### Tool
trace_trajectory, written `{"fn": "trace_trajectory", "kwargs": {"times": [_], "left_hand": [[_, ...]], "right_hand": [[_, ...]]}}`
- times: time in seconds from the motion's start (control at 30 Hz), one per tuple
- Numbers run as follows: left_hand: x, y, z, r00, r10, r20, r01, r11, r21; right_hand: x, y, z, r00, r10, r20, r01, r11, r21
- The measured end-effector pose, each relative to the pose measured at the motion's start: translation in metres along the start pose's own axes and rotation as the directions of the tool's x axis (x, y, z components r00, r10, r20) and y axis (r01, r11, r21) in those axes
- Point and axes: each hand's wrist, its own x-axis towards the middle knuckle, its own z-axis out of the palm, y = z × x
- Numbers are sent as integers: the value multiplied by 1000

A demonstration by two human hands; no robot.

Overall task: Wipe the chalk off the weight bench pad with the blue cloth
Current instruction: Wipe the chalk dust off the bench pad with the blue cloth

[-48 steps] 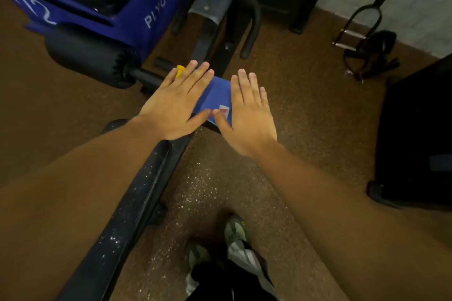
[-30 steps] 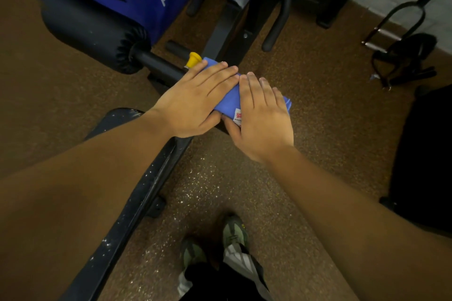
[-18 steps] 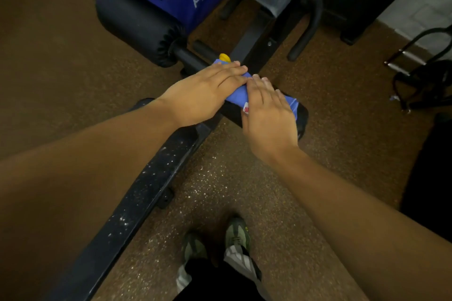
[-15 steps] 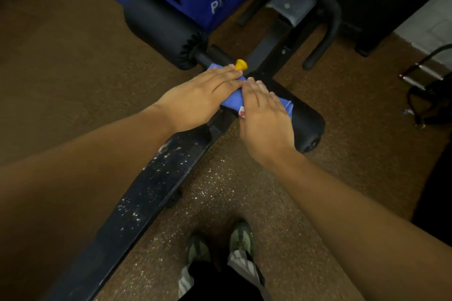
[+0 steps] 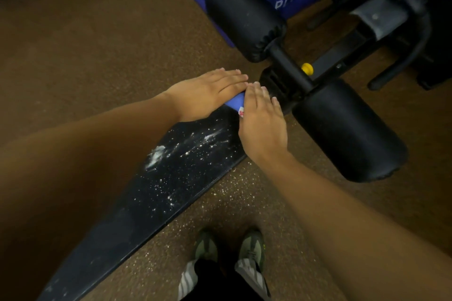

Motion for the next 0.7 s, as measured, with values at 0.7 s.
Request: {"fn": "trace_trajectory", "kwargs": {"times": [0.7], "left_hand": [[-14,-20,63,937,-160,311,172,985,-11]], "right_hand": [[-9,-13,85,983,148,111,-158,984,83]]}}
